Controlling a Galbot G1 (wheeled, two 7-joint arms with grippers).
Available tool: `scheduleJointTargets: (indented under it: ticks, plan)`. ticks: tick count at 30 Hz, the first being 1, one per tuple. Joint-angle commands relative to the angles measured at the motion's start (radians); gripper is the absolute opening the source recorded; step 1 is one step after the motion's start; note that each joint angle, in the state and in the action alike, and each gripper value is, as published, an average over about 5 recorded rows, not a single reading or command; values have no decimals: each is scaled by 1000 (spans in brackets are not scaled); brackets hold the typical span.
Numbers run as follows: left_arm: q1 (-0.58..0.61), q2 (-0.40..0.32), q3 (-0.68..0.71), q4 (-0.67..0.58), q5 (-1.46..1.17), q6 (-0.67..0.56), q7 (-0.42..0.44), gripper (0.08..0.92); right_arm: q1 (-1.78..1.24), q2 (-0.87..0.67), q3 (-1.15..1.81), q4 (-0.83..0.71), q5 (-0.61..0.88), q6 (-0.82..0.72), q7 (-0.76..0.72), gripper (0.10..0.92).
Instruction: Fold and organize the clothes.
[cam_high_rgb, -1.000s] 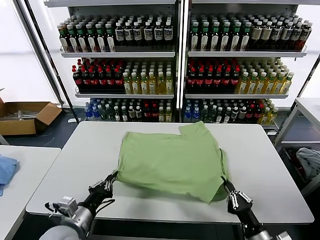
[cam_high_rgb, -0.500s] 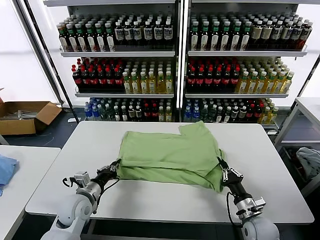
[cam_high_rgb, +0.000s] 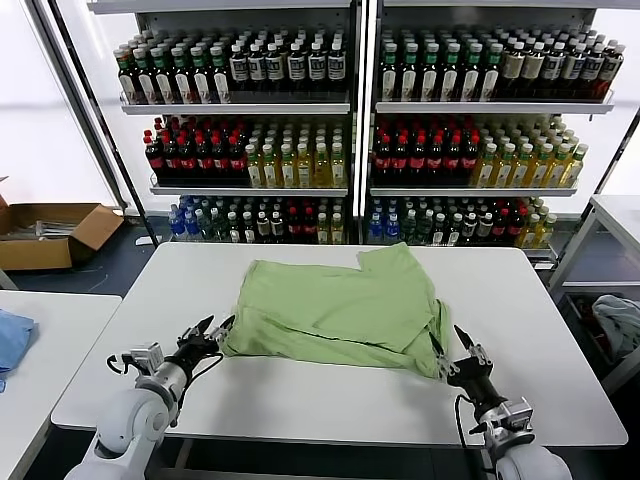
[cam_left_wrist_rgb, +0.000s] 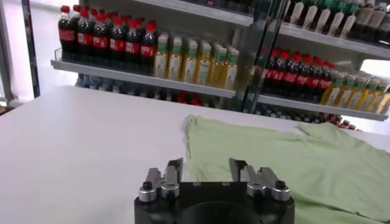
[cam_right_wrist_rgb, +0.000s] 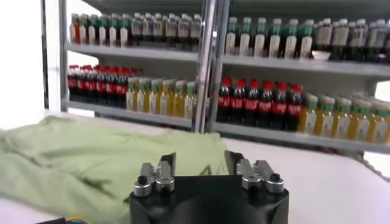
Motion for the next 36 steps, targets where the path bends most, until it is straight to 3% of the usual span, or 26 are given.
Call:
scheduleJointTargets:
  ticks: [1,5,7,10,28,31,36]
  plan:
    - [69,11,-6,-42,13,-3,-1,657,-107,3,-1,85,-7,-93,52,770]
    - [51,-2,24,11,29,9,-6,768,-89,7,-27,63,16,-126,74,792]
    - [32,-7,34,40,31,10,-6,805,-72,4,-42,54,32,-138,81,746]
    - [7,-7,46,74,29,11,-6,793,-41,1,-63,32,53,-155,99,660]
    - [10,15,61,85,19,32,0,288,22,-32,-88,-25,91,-156,100,158]
    - [50,23,54,40,18,29,-2,202,-1,-53,-82,4,110,-158,90,111]
    - [185,27,7,-93,27,38,-17,97,-92,-104,-58,96,138,-168,77,107]
